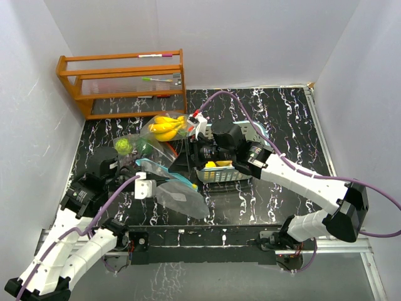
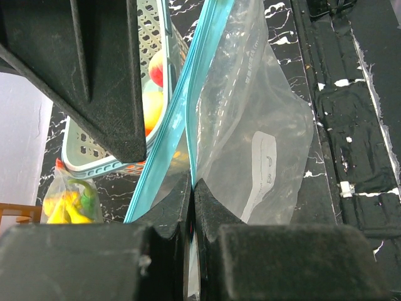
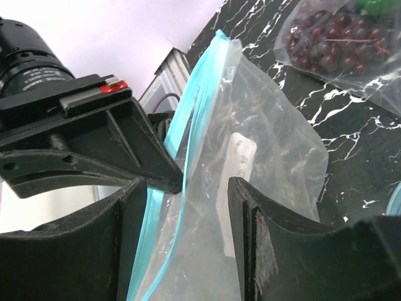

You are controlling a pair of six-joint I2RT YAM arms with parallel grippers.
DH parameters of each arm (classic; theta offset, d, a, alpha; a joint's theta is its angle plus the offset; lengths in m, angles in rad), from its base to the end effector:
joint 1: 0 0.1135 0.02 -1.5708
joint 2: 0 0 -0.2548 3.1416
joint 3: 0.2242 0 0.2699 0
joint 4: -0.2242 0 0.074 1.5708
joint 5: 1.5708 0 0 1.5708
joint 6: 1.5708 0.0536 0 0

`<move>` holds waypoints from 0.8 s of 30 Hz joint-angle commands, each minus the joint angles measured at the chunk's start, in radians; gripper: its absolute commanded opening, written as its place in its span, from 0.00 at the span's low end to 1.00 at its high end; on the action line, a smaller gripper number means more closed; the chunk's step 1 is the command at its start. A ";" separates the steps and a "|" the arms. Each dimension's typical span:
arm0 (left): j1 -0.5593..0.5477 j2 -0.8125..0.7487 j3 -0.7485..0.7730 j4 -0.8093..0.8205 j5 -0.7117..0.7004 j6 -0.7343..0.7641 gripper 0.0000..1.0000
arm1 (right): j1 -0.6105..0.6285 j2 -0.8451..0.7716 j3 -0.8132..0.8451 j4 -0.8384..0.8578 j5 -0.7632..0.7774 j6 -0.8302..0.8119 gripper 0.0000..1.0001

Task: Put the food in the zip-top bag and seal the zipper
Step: Open the zipper of the food storage bag.

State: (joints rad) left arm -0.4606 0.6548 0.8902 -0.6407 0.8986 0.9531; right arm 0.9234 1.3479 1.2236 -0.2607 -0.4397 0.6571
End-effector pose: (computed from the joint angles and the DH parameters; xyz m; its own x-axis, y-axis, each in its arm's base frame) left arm 0.1233 -0.1080 0.3461 0.5462 0.2957 -0.7837 0.8213 -0.0049 0.5705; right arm 0.1903 0.2896 0.3429 -0.7656 -0.0960 -0.6362 -0.6215 0.3659 0.6927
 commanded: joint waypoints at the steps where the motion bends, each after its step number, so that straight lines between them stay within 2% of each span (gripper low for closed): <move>1: -0.005 0.004 -0.008 0.021 0.031 0.004 0.00 | 0.002 -0.010 0.027 0.066 -0.076 0.014 0.57; 16: -0.006 0.000 0.003 0.069 0.063 -0.004 0.00 | 0.001 0.036 -0.002 0.075 -0.128 0.026 0.53; 18: -0.006 0.000 0.003 0.067 0.058 -0.001 0.00 | 0.002 0.041 -0.002 0.080 -0.141 0.023 0.47; 22: -0.006 0.001 0.003 0.061 0.048 0.001 0.00 | 0.002 0.031 -0.004 0.071 -0.110 0.005 0.16; 24: -0.006 -0.001 0.006 0.049 0.035 0.002 0.00 | 0.000 0.016 0.000 0.041 -0.048 -0.015 0.09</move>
State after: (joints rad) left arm -0.4606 0.6594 0.8841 -0.6018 0.9001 0.9421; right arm 0.9230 1.3930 1.2137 -0.2413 -0.5682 0.6800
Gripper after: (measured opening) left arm 0.010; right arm 0.148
